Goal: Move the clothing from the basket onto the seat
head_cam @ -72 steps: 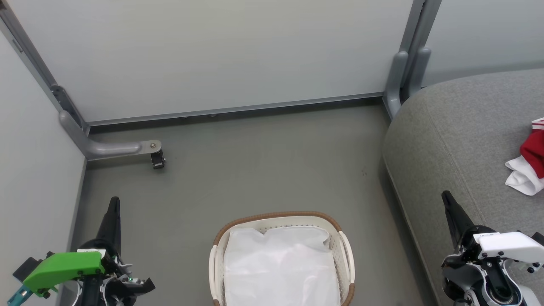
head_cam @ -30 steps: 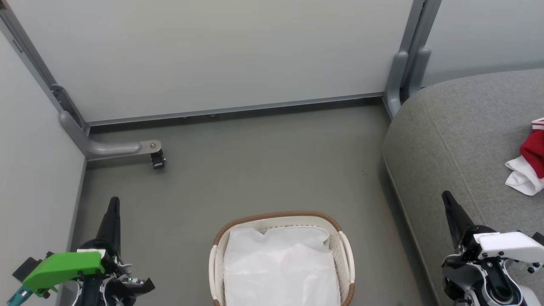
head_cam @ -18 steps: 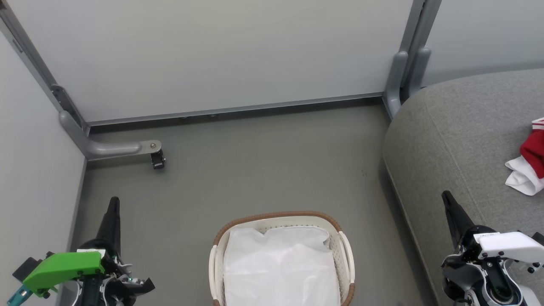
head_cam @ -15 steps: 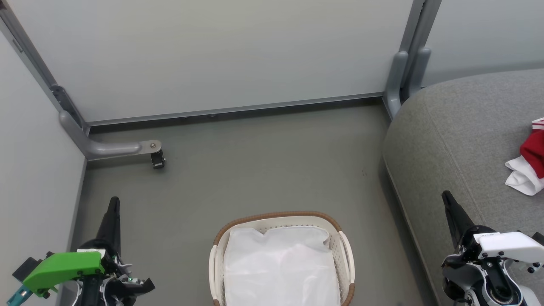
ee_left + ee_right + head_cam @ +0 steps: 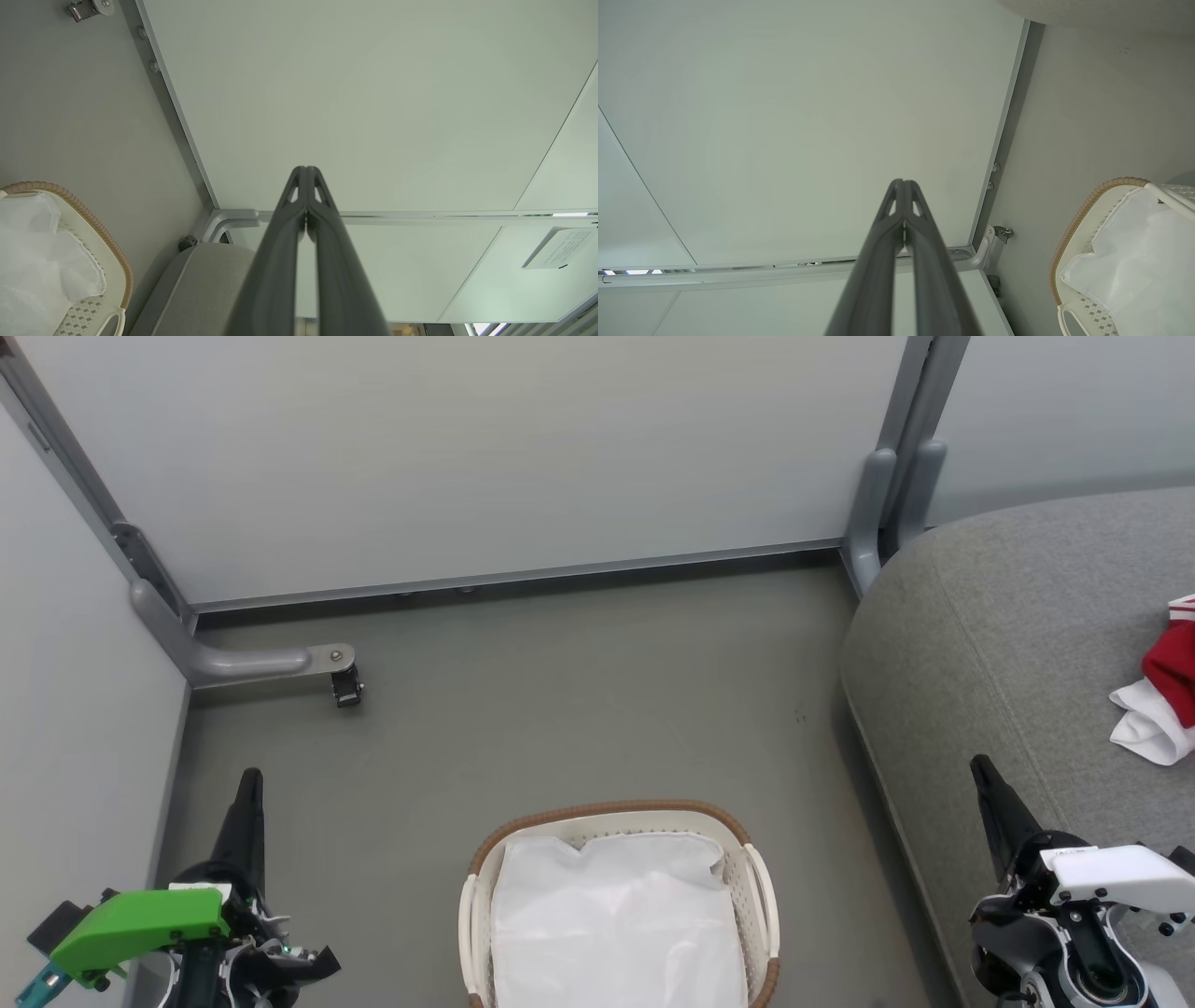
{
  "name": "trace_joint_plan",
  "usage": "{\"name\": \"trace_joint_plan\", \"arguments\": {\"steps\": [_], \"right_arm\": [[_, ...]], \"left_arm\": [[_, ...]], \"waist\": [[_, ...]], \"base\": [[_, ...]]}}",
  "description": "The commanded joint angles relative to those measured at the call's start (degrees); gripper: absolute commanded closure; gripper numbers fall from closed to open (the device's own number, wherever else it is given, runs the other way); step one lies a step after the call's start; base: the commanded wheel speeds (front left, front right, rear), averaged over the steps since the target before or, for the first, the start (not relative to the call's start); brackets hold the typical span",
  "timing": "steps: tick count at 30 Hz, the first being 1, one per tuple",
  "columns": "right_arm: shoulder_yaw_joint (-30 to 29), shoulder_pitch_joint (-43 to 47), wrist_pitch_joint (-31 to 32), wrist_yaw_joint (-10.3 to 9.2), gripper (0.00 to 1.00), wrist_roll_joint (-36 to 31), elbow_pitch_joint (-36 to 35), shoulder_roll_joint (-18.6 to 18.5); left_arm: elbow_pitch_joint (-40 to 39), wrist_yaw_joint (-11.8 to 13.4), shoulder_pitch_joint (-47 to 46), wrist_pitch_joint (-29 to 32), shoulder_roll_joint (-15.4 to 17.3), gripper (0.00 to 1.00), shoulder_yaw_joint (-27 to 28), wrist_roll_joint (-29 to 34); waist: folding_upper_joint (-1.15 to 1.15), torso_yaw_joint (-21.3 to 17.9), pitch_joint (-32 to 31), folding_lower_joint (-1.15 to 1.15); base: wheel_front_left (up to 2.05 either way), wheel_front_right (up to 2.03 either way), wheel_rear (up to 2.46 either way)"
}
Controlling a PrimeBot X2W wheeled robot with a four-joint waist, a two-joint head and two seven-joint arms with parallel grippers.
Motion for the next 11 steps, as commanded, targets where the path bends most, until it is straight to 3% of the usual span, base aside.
{"name": "trace_joint_plan", "arguments": {"steps": [1, 11], "right_arm": [[-0.14, -0.41, 0.26, -0.02, 1.0, -0.21, -0.09, -0.16], [-0.16, -0.41, 0.23, -0.02, 1.0, -0.25, -0.09, -0.16]], "left_arm": [[-0.01, -0.21, -0.56, 0.21, 0.28, 1.0, 0.14, 0.06], [-0.03, -0.21, -0.56, 0.22, 0.28, 1.0, 0.14, 0.06]], "waist": [[0.0, 0.0, 0.0, 0.0], [0.0, 0.0, 0.0, 0.0]], "base": [[0.0, 0.0, 0.0], [0.0, 0.0, 0.0]]}}
